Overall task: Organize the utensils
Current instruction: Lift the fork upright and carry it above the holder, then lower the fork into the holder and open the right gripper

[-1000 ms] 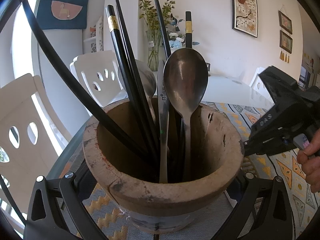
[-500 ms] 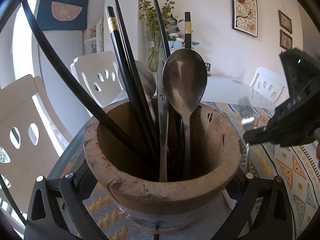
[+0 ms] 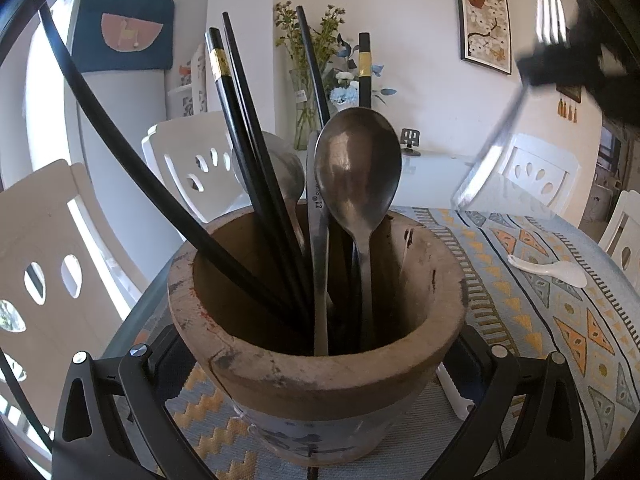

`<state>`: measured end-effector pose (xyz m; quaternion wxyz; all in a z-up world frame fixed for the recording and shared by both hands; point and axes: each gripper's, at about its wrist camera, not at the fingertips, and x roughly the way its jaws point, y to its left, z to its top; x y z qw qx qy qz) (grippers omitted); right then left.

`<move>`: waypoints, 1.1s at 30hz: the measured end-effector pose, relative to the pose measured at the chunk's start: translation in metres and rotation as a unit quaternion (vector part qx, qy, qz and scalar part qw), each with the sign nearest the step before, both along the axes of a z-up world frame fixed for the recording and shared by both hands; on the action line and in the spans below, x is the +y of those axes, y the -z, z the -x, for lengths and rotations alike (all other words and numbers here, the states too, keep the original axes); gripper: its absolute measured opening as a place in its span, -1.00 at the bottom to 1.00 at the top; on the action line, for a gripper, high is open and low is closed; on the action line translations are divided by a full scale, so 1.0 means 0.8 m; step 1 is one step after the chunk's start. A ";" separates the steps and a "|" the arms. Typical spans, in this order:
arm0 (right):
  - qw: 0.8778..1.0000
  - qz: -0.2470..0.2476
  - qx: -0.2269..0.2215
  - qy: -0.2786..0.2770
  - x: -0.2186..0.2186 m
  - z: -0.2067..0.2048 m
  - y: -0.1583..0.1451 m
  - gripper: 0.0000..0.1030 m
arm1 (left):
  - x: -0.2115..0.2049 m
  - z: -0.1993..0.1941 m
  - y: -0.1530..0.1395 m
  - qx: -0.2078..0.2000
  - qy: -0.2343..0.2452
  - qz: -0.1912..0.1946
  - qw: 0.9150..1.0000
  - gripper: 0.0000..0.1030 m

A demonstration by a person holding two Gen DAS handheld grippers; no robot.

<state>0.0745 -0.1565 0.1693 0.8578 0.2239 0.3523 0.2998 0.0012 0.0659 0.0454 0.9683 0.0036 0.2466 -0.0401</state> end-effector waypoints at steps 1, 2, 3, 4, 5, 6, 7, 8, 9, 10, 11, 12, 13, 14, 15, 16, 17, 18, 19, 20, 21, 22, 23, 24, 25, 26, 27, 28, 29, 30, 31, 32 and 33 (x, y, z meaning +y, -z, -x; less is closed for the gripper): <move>1.000 -0.003 -0.006 -0.003 0.002 0.002 -0.008 -0.94 | -0.001 0.000 -0.001 -0.001 0.000 0.000 1.000 1.00; 1.000 -0.006 -0.012 -0.008 0.004 0.004 -0.016 -0.94 | -0.001 0.001 -0.001 -0.003 0.000 -0.001 1.000 1.00; 1.000 -0.011 -0.019 -0.015 0.010 0.006 -0.027 -0.94 | -0.002 0.002 -0.002 -0.005 0.000 -0.001 1.000 1.00; 0.999 -0.014 -0.025 -0.020 0.013 0.008 -0.034 -0.94 | -0.002 0.004 -0.002 -0.007 0.000 0.000 1.000 1.00; 0.999 -0.016 -0.031 -0.027 0.016 0.010 -0.041 -0.94 | -0.003 0.004 -0.003 -0.009 -0.001 0.000 1.000 1.00; 0.999 -0.016 -0.036 -0.035 0.022 0.011 -0.049 -0.94 | -0.003 0.005 -0.003 -0.011 -0.002 0.001 1.000 1.00; 0.998 -0.016 -0.041 -0.042 0.028 0.013 -0.057 -0.94 | -0.002 0.006 -0.004 -0.012 -0.002 0.001 1.000 1.00; 0.998 -0.015 -0.044 -0.049 0.034 0.015 -0.062 -0.94 | -0.001 0.006 -0.004 -0.014 -0.002 0.002 1.000 1.00; 0.997 -0.010 -0.049 -0.061 0.043 0.016 -0.069 -0.94 | -0.001 0.007 -0.004 -0.016 -0.002 0.002 1.000 1.00; 0.996 -0.004 -0.053 -0.066 0.050 0.017 -0.072 -0.94 | 0.000 0.008 -0.004 -0.018 -0.002 0.003 1.000 1.00; 0.996 0.002 -0.056 -0.072 0.057 0.017 -0.075 -0.94 | 0.000 0.010 -0.004 -0.020 -0.003 0.003 1.000 1.00; 0.995 0.006 -0.057 -0.083 0.065 0.017 -0.076 -0.94 | 0.000 0.010 -0.005 -0.022 -0.003 0.003 1.000 1.00; 0.994 0.011 -0.056 -0.092 0.073 0.017 -0.076 -0.94 | 0.000 0.012 -0.005 -0.024 -0.003 0.003 1.000 1.00; 0.993 0.015 -0.057 -0.098 0.079 0.017 -0.076 -0.94 | 0.001 0.013 -0.006 -0.026 -0.002 0.002 1.000 1.00; 0.992 0.020 -0.056 -0.107 0.088 0.017 -0.074 -0.94 | 0.000 0.014 -0.007 -0.029 -0.002 0.001 1.000 1.00; 0.992 0.024 -0.055 -0.112 0.094 0.016 -0.072 -0.94 | -0.001 0.014 -0.007 -0.030 -0.001 0.001 1.000 1.00; 0.991 0.031 -0.054 -0.118 0.103 0.016 -0.070 -0.94 | -0.001 0.014 -0.007 -0.032 0.000 0.000 0.999 1.00; 0.990 0.035 -0.052 -0.125 0.108 0.015 -0.068 -0.94 | -0.001 0.015 -0.008 -0.034 0.000 0.000 0.999 1.00; 0.989 0.039 -0.049 -0.132 0.114 0.014 -0.066 -0.94 | -0.002 0.015 -0.008 -0.035 0.001 -0.001 0.999 1.00; 0.988 0.043 -0.047 -0.140 0.121 0.014 -0.063 -0.94 | -0.002 0.015 -0.008 -0.037 0.002 -0.001 0.999 1.00; 0.987 0.045 -0.045 -0.146 0.126 0.014 -0.060 -0.94 | -0.003 0.015 -0.008 -0.037 0.002 -0.001 0.999 1.00; 0.986 0.048 -0.043 -0.154 0.132 0.014 -0.059 -0.94 | -0.003 0.015 -0.008 -0.038 0.002 -0.001 0.999 1.00; 0.985 0.052 -0.040 -0.160 0.137 0.014 -0.056 -0.94 | -0.003 0.015 -0.008 -0.037 0.002 -0.001 0.999 1.00; 0.984 0.056 -0.038 -0.164 0.141 0.013 -0.054 -0.94 | -0.002 0.015 -0.008 -0.037 0.002 0.000 0.999 1.00; 0.982 0.062 -0.035 -0.173 0.147 0.013 -0.051 -0.93 | -0.002 0.015 -0.008 -0.037 0.002 0.001 0.999 1.00; 0.981 0.064 -0.032 -0.182 0.152 0.012 -0.049 -0.93 | -0.002 0.015 -0.008 -0.036 0.001 0.003 0.999 1.00; 0.979 0.065 -0.030 -0.193 0.157 0.012 -0.046 -0.93 | -0.001 0.016 -0.008 -0.036 0.001 0.004 0.999 1.00; 0.978 0.065 -0.030 -0.198 0.159 0.012 -0.045 -0.88 | 0.000 0.016 -0.008 -0.036 0.000 0.005 0.999 1.00; 0.977 0.065 -0.028 -0.201 0.161 0.011 -0.044 -0.83 | 0.000 0.015 -0.008 -0.036 0.000 0.005 0.999 1.00; 0.977 0.067 -0.024 -0.203 0.163 0.011 -0.043 -0.74 | 0.000 0.015 -0.008 -0.035 0.000 0.006 0.999 1.00; 0.977 0.068 -0.024 -0.201 0.163 0.010 -0.042 -0.65 | 0.002 0.015 -0.007 -0.035 0.000 0.006 0.999 1.00; 0.978 0.067 -0.024 -0.198 0.162 0.010 -0.042 -0.63 | 0.002 0.015 -0.007 -0.035 0.000 0.006 0.999 1.00; 0.979 0.053 -0.027 -0.197 0.157 0.009 -0.043 -0.62 | 0.002 0.015 -0.007 -0.035 0.000 0.006 0.999 1.00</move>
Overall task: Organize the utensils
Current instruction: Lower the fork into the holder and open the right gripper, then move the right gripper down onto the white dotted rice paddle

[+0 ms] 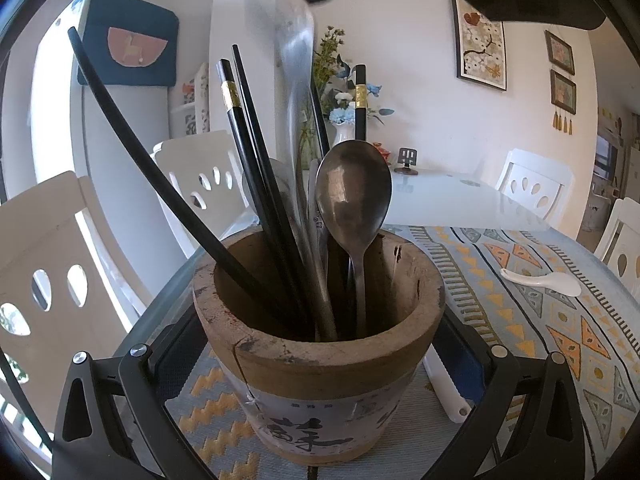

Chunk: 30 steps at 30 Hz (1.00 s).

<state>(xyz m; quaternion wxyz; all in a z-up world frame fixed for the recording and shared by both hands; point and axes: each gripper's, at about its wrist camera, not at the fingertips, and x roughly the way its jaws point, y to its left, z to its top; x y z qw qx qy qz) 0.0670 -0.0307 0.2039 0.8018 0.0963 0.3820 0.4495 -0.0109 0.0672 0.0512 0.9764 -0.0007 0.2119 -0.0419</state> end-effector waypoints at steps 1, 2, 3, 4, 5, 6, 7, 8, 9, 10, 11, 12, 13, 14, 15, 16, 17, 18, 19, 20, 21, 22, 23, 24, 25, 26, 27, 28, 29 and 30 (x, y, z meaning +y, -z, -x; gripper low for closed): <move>1.000 -0.016 0.003 -0.001 -0.005 -0.001 -0.002 -0.59 | 0.000 0.000 0.000 0.000 0.000 0.000 1.000 1.00; 1.000 -0.029 0.006 0.000 -0.010 -0.002 -0.005 -0.55 | 0.001 -0.001 0.000 0.001 0.000 0.000 1.000 1.00; 0.999 -0.038 0.006 0.004 -0.015 -0.003 -0.008 -0.41 | 0.001 -0.001 0.000 0.001 0.000 0.000 1.000 1.00; 0.999 -0.044 0.004 0.009 -0.020 -0.004 -0.011 -0.31 | 0.001 -0.001 0.000 0.001 0.000 0.001 1.000 1.00; 0.999 -0.050 0.001 0.015 -0.025 -0.004 -0.014 -0.28 | 0.001 -0.001 0.000 0.001 0.000 0.001 1.000 1.00; 0.998 -0.057 -0.004 0.023 -0.033 -0.005 -0.019 -0.27 | 0.001 -0.001 0.000 0.001 0.000 0.000 1.000 1.00; 0.998 -0.060 -0.006 0.028 -0.038 -0.005 -0.022 -0.25 | 0.001 -0.001 0.000 0.001 0.000 0.000 1.000 1.00; 0.997 -0.063 -0.007 0.036 -0.045 -0.008 -0.024 -0.24 | 0.001 -0.001 0.000 0.001 0.000 0.000 1.000 1.00; 0.997 -0.064 -0.007 0.044 -0.051 -0.009 -0.027 -0.18 | 0.001 -0.002 0.000 0.002 0.000 0.000 1.000 1.00; 0.997 -0.059 -0.010 0.056 -0.057 -0.011 -0.027 -0.09 | 0.001 -0.002 0.000 0.002 0.000 0.000 1.000 1.00; 0.996 -0.060 -0.009 0.068 -0.065 -0.013 -0.027 -0.06 | 0.001 -0.002 0.000 0.001 0.000 0.000 1.000 1.00; 0.995 -0.065 -0.005 0.081 -0.076 -0.016 -0.026 -0.04 | 0.001 -0.002 0.000 0.001 0.000 0.000 1.000 1.00; 0.993 -0.073 0.003 0.091 -0.087 -0.021 -0.024 -0.04 | 0.001 -0.002 0.000 0.002 0.000 0.000 1.000 1.00; 0.992 -0.078 0.008 0.099 -0.095 -0.023 -0.023 -0.04 | 0.001 -0.002 0.000 0.002 0.000 0.000 1.000 1.00; 0.990 -0.083 0.016 0.114 -0.107 -0.028 -0.020 -0.04 | 0.001 -0.002 0.000 0.003 0.000 -0.001 1.000 1.00; 0.987 -0.088 0.024 0.132 -0.119 -0.032 -0.016 -0.04 | 0.001 -0.002 0.000 0.003 0.000 -0.001 1.000 1.00; 0.984 -0.092 0.034 0.151 -0.132 -0.038 -0.010 -0.04 | 0.001 -0.002 0.000 0.004 0.001 -0.001 1.000 1.00; 0.981 -0.093 0.044 0.166 -0.143 -0.043 -0.006 -0.04 | 0.001 -0.002 0.000 0.004 0.001 -0.001 1.000 1.00; 0.978 -0.092 0.054 0.181 -0.152 -0.048 -0.001 -0.03 | 0.001 -0.002 0.000 0.004 0.001 -0.001 1.000 1.00; 0.974 -0.089 0.067 0.196 -0.160 -0.053 0.007 -0.03 | 0.000 -0.002 0.000 0.004 0.001 -0.001 1.000 1.00; 0.970 -0.083 0.087 0.212 -0.169 -0.060 0.019 -0.03 | 0.001 -0.002 0.001 0.004 0.001 -0.001 1.000 1.00; 0.967 -0.081 0.103 0.220 -0.175 -0.066 0.028 -0.03 | 0.001 -0.003 0.001 0.005 0.001 0.000 1.000 1.00; 0.962 -0.080 0.127 0.228 -0.181 -0.072 0.043 -0.03 | 0.000 -0.003 0.001 0.005 0.001 0.000 1.000 1.00; 0.958 -0.079 0.143 0.234 -0.184 -0.076 0.054 -0.03 | 0.001 -0.003 0.002 0.007 0.001 0.000 1.000 1.00; 0.956 -0.078 0.155 0.238 -0.186 -0.079 0.063 -0.03 | 0.001 -0.004 0.002 0.007 0.000 0.001 1.000 1.00; 0.953 -0.076 0.166 0.241 -0.187 -0.081 0.074 -0.03 | 0.002 -0.004 0.002 0.008 0.000 0.001 1.000 1.00; 0.950 -0.070 0.179 0.245 -0.187 -0.084 0.087 -0.03 | 0.002 -0.004 0.002 0.009 0.000 0.002 1.000 1.00; 0.949 -0.064 0.187 0.247 -0.186 -0.086 0.096 -0.03 | 0.003 -0.004 0.003 0.009 0.000 0.002 1.000 1.00; 0.947 -0.056 0.195 0.250 -0.184 -0.088 0.106 -0.03 | 0.003 -0.004 0.003 0.009 0.000 0.003 1.000 1.00; 0.946 -0.048 0.201 0.251 -0.183 -0.091 0.115 -0.03 | 0.004 -0.005 0.003 0.010 0.000 0.003 1.000 1.00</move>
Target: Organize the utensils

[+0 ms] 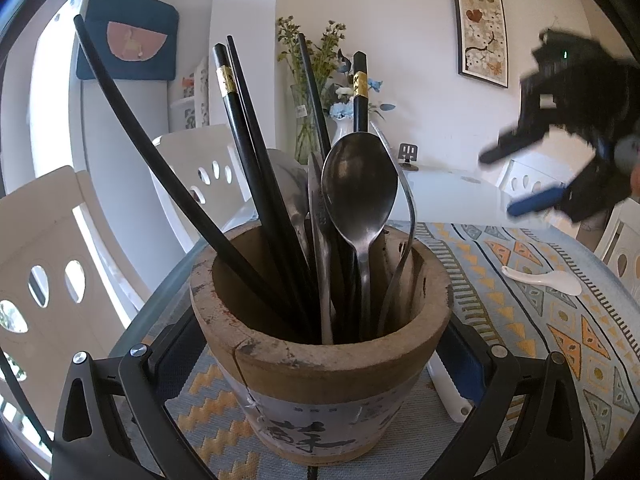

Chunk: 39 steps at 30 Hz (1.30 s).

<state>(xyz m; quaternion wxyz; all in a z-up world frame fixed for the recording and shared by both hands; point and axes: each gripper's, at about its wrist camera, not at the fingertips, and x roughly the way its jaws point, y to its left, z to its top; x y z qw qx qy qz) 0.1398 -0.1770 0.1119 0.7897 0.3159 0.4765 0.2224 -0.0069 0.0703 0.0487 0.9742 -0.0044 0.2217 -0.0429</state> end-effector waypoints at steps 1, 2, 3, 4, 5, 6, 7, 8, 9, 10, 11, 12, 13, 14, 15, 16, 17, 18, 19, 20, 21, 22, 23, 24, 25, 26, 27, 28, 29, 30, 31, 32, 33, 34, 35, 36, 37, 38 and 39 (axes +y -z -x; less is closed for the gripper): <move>1.000 0.004 0.008 -0.001 0.002 -0.002 0.007 -0.03 | 0.000 0.000 0.000 0.000 0.000 0.000 1.000 1.00; 1.000 0.008 0.018 -0.004 0.005 -0.006 0.017 -0.03 | 0.001 -0.001 0.000 0.001 0.000 0.000 1.000 1.00; 1.000 0.010 0.025 -0.008 0.009 -0.008 0.025 -0.03 | 0.002 -0.001 0.000 0.001 0.000 0.001 1.000 1.00; 0.999 0.012 0.029 -0.012 0.014 -0.011 0.031 -0.03 | 0.002 -0.001 0.000 0.002 0.000 0.001 1.000 1.00; 0.999 0.017 0.036 -0.021 0.022 -0.015 0.038 -0.03 | 0.003 -0.002 0.000 0.002 0.000 0.002 1.000 1.00; 0.998 0.024 0.043 -0.029 0.029 -0.019 0.045 -0.03 | 0.003 -0.002 0.000 0.002 0.000 0.002 1.000 1.00; 0.998 0.030 0.048 -0.037 0.036 -0.022 0.051 -0.03 | 0.004 -0.002 0.000 0.003 0.000 0.003 1.000 1.00; 0.997 0.036 0.052 -0.047 0.045 -0.026 0.057 -0.03 | 0.005 -0.002 0.001 0.003 0.000 0.004 1.000 1.00; 0.996 0.045 0.054 -0.058 0.056 -0.030 0.064 -0.03 | 0.006 -0.003 0.001 0.003 0.000 0.005 1.000 1.00; 0.995 0.052 0.056 -0.066 0.063 -0.033 0.068 -0.02 | 0.007 -0.003 0.001 0.003 0.000 0.006 1.000 1.00; 0.994 0.060 0.056 -0.072 0.070 -0.035 0.073 -0.02 | 0.009 -0.003 0.001 0.004 0.001 0.006 1.000 1.00; 0.993 0.074 0.054 -0.079 0.078 -0.039 0.078 0.00 | 0.010 -0.004 0.001 0.004 0.001 0.007 1.000 1.00; 0.991 0.093 0.049 -0.082 0.084 -0.041 0.081 0.00 | 0.011 -0.004 0.001 0.004 0.002 0.007 1.000 1.00; 0.989 0.111 0.045 -0.083 0.089 -0.044 0.083 0.01 | 0.012 -0.005 0.001 0.004 0.002 0.007 1.000 1.00; 0.987 0.132 0.041 -0.086 0.095 -0.047 0.086 0.04 | 0.012 -0.005 0.001 0.004 0.002 0.008 1.000 1.00; 0.984 0.151 0.041 -0.089 0.100 -0.048 0.089 0.12 | 0.013 -0.005 0.001 0.005 0.003 0.008 1.000 1.00; 0.979 0.176 0.044 -0.091 0.104 -0.051 0.093 0.17 | 0.014 -0.006 0.000 0.005 0.004 0.008 1.000 1.00; 0.973 0.207 0.049 -0.093 0.110 -0.054 0.099 0.33 | 0.014 -0.006 0.001 0.005 0.004 0.009 1.000 1.00; 0.969 0.224 0.050 -0.095 0.113 -0.056 0.103 0.50 | 0.015 -0.006 0.000 0.006 0.005 0.009 1.000 1.00; 0.966 0.231 0.052 -0.102 0.117 -0.058 0.111 0.54 | 0.016 -0.007 0.000 0.006 0.006 0.010 1.000 1.00; 0.966 0.231 0.049 -0.106 0.119 -0.059 0.114 0.70 | 0.017 -0.007 0.001 0.006 0.005 0.010 1.000 1.00; 0.966 0.231 0.039 -0.111 0.123 -0.059 0.114 0.82 | 0.017 -0.008 0.001 0.007 0.005 0.011 1.000 1.00; 0.965 0.237 0.032 -0.112 0.125 -0.059 0.115 0.83 | 0.018 -0.009 0.001 0.008 0.006 0.013 1.000 1.00; 0.962 0.248 0.023 -0.114 0.127 -0.061 0.116 0.83 | 0.019 -0.009 0.001 0.009 0.006 0.013 1.000 1.00; 0.960 0.255 0.019 -0.116 0.128 -0.062 0.117 0.82 | 0.018 -0.009 0.001 0.009 0.007 0.013 1.000 1.00; 0.957 0.263 0.016 -0.117 0.129 -0.062 0.117 0.80 | 0.018 -0.009 0.001 0.010 0.007 0.012 1.000 1.00; 0.950 0.290 0.009 -0.120 0.132 -0.060 0.117 0.63 | 0.018 -0.010 0.001 0.010 0.007 0.012 1.000 1.00; 0.938 0.324 -0.001 -0.122 0.139 -0.057 0.116 0.33 | 0.018 -0.010 0.001 0.011 0.008 0.012 1.000 1.00; 0.929 0.349 -0.013 -0.125 0.146 -0.055 0.113 0.24 | 0.018 -0.009 0.001 0.011 0.007 0.012 1.000 1.00; 0.927 0.350 -0.027 -0.131 0.145 -0.052 0.112 0.19 | 0.018 -0.009 0.001 0.011 0.007 0.012 1.000 1.00; 0.930 0.343 -0.031 -0.131 0.141 -0.051 0.112 0.18 | 0.017 -0.009 0.001 0.011 0.007 0.011 1.000 1.00; 0.933 0.335 -0.034 -0.129 0.136 -0.050 0.112 0.18 | 0.017 -0.009 0.001 0.011 0.007 0.011 1.000 1.00; 0.936 0.325 -0.036 -0.129 0.131 -0.050 0.111 0.17 | 0.017 -0.008 0.001 0.011 0.007 0.011 1.000 1.00; 0.937 0.320 -0.039 -0.131 0.127 -0.049 0.110 0.17 | 0.016 -0.008 0.000 0.011 0.007 0.011 1.000 1.00; 0.939 0.315 -0.042 -0.132 0.125 -0.049 0.110 0.17 | 0.017 -0.009 0.000 0.011 0.007 0.011 1.000 1.00; 0.943 0.303 -0.044 -0.134 0.119 -0.046 0.109 0.17 | 0.017 -0.009 0.000 0.011 0.007 0.011 1.000 1.00; 0.946 0.292 -0.043 -0.134 0.113 -0.044 0.107 0.16 | 0.016 -0.009 0.000 0.011 0.007 0.011 1.000 1.00; 0.951 0.276 -0.043 -0.132 0.110 -0.039 0.105 0.16 | 0.017 -0.009 0.000 0.011 0.007 0.011 1.000 1.00; 0.957 0.256 -0.040 -0.127 0.103 -0.035 0.104 0.16 | 0.017 -0.009 0.000 0.011 0.007 0.011 1.000 1.00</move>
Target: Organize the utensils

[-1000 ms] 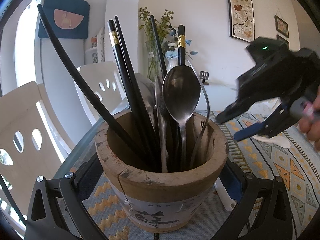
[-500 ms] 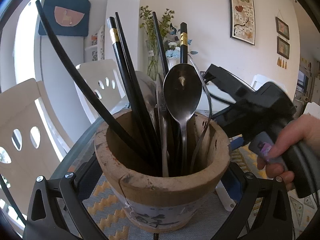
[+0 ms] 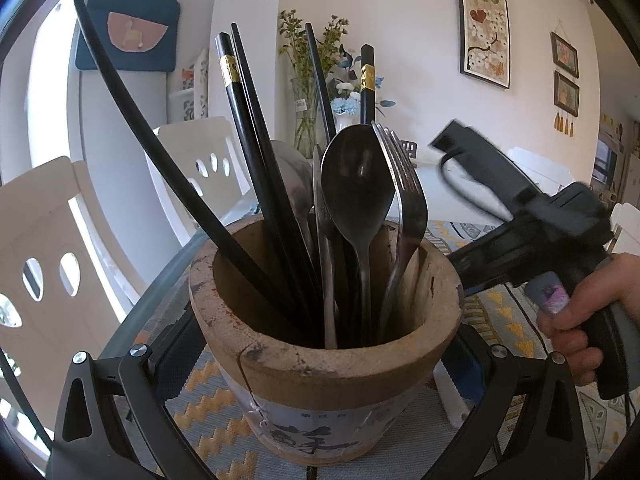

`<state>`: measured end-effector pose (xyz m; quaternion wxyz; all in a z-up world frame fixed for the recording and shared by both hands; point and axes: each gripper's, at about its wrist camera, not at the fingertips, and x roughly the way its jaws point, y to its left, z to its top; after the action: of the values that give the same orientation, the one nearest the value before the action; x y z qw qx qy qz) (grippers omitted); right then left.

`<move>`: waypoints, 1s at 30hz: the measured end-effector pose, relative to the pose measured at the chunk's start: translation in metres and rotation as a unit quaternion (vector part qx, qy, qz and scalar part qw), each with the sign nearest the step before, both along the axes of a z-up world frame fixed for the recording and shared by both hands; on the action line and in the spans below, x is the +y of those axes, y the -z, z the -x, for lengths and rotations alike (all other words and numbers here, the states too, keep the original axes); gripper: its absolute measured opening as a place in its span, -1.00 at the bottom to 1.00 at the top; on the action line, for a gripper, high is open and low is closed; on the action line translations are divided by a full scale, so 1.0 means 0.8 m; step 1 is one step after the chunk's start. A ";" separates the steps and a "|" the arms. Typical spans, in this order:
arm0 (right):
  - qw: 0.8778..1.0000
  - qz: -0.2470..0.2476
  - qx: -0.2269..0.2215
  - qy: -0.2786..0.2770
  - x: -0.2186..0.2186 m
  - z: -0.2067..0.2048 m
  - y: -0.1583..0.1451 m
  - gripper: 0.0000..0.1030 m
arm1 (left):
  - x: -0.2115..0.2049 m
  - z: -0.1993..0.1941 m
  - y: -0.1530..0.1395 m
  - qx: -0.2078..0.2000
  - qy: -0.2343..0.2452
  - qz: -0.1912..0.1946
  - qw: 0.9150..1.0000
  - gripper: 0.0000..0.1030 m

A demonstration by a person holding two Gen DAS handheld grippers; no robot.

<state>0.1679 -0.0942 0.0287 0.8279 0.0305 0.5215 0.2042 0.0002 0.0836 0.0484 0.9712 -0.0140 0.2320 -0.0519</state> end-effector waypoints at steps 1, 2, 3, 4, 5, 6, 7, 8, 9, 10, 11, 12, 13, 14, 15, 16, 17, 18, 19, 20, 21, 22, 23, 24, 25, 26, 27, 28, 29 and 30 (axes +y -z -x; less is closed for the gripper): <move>1.000 -0.020 0.003 0.004 -0.008 0.003 -0.001 0.16 | 0.000 0.000 0.000 0.000 0.000 0.000 1.000 1.00; 0.999 -0.036 0.004 0.008 -0.011 0.004 -0.001 0.16 | 0.000 0.000 0.000 0.000 0.000 0.000 1.000 1.00; 0.999 -0.052 0.002 0.008 -0.013 0.008 -0.001 0.16 | 0.000 0.000 0.000 0.001 0.000 0.000 1.000 1.00; 0.998 -0.061 -0.003 0.007 -0.015 0.012 -0.003 0.15 | -0.001 0.000 0.000 0.001 0.000 -0.001 1.000 1.00; 0.997 -0.072 -0.010 0.000 -0.016 0.018 -0.005 0.15 | -0.001 -0.001 0.000 0.001 0.000 -0.001 1.000 1.00; 0.997 -0.080 -0.015 -0.008 -0.013 0.022 -0.008 0.15 | -0.001 -0.001 0.000 0.002 0.000 -0.002 1.000 1.00; 0.996 -0.083 -0.019 -0.015 -0.008 0.025 -0.010 0.15 | -0.002 -0.001 0.000 0.002 0.000 -0.002 1.000 1.00; 0.996 -0.083 -0.024 -0.021 -0.006 0.029 -0.013 0.15 | -0.002 -0.002 0.000 0.002 -0.001 -0.003 1.000 1.00; 0.996 -0.082 -0.031 -0.031 -0.003 0.035 -0.017 0.14 | -0.002 -0.002 0.000 0.002 -0.001 -0.003 1.000 1.00; 0.995 -0.084 -0.036 -0.037 -0.001 0.040 -0.019 0.14 | -0.003 -0.002 -0.001 0.002 -0.001 -0.003 1.000 1.00; 0.994 -0.088 -0.041 -0.043 0.000 0.045 -0.021 0.14 | -0.004 -0.001 -0.001 0.001 -0.001 -0.004 1.000 1.00; 0.993 -0.092 -0.045 -0.049 0.003 0.049 -0.024 0.14 | -0.004 -0.001 -0.001 0.001 -0.002 -0.004 1.000 1.00; 0.993 -0.095 -0.046 -0.052 0.004 0.050 -0.024 0.14 | -0.004 -0.001 -0.001 0.001 -0.002 -0.004 1.000 1.00; 0.992 -0.099 -0.048 -0.055 0.006 0.053 -0.026 0.14 | -0.005 -0.001 -0.001 0.001 -0.003 -0.005 1.000 1.00; 0.992 -0.101 -0.048 -0.057 0.006 0.054 -0.025 0.14 | -0.005 -0.001 -0.001 0.001 -0.004 -0.005 1.000 1.00; 0.992 -0.103 -0.050 -0.058 0.006 0.056 -0.026 0.14 | -0.006 -0.001 -0.001 0.001 -0.004 -0.005 1.000 1.00; 0.991 -0.105 -0.052 -0.058 0.006 0.059 -0.028 0.14 | -0.006 -0.001 -0.001 0.001 -0.004 -0.005 1.000 1.00; 0.991 -0.108 -0.053 -0.057 0.005 0.059 -0.028 0.13 | -0.006 -0.001 -0.002 0.001 -0.004 -0.006 1.000 1.00; 0.991 -0.111 -0.055 -0.057 0.004 0.060 -0.029 0.13 | -0.006 -0.001 -0.002 0.001 -0.004 -0.006 1.000 1.00; 0.990 -0.114 -0.057 -0.057 0.002 0.062 -0.030 0.13 | -0.006 -0.001 -0.002 0.001 -0.004 -0.005 1.000 1.00; 0.990 -0.118 -0.060 -0.056 -0.002 0.067 -0.033 0.12 | -0.006 -0.001 -0.002 0.001 -0.004 -0.006 1.000 1.00; 0.989 -0.121 -0.063 -0.055 -0.004 0.068 -0.035 0.11 | -0.006 -0.001 -0.002 0.002 -0.004 -0.006 1.000 1.00; 0.988 -0.125 -0.065 -0.055 -0.005 0.070 -0.038 0.11 | -0.006 -0.001 -0.001 0.002 -0.004 -0.006 1.000 1.00; 0.988 -0.128 -0.070 -0.055 -0.008 0.073 -0.041 0.10 | -0.006 -0.002 -0.002 0.003 -0.004 -0.006 1.000 1.00; 0.987 -0.131 -0.077 -0.054 -0.010 0.076 -0.046 0.10 | -0.006 -0.002 -0.002 0.003 -0.004 -0.006 1.000 1.00; 0.986 -0.132 -0.082 -0.055 -0.011 0.078 -0.050 0.10 | -0.006 -0.002 -0.002 0.003 -0.005 -0.007 1.000 1.00; 0.985 -0.135 -0.087 -0.057 -0.012 0.079 -0.054 0.10 | -0.006 -0.002 -0.002 0.003 -0.004 -0.007 1.000 1.00; 0.984 -0.137 -0.093 -0.059 -0.011 0.081 -0.058 0.10 | -0.006 -0.003 -0.002 0.003 -0.004 -0.007 1.000 1.00; 0.984 -0.137 -0.098 -0.059 -0.012 0.084 -0.062 0.09 | -0.006 -0.003 -0.002 0.003 -0.004 -0.007 1.000 1.00; 0.983 -0.137 -0.103 -0.060 -0.013 0.086 -0.066 0.09 | -0.006 -0.003 -0.002 0.004 -0.005 -0.008 1.000 1.00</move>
<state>0.0990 -0.1048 0.0813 0.8516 0.0905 0.4011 0.3251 0.0026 0.0792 0.0500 0.9707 -0.0076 0.2360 -0.0455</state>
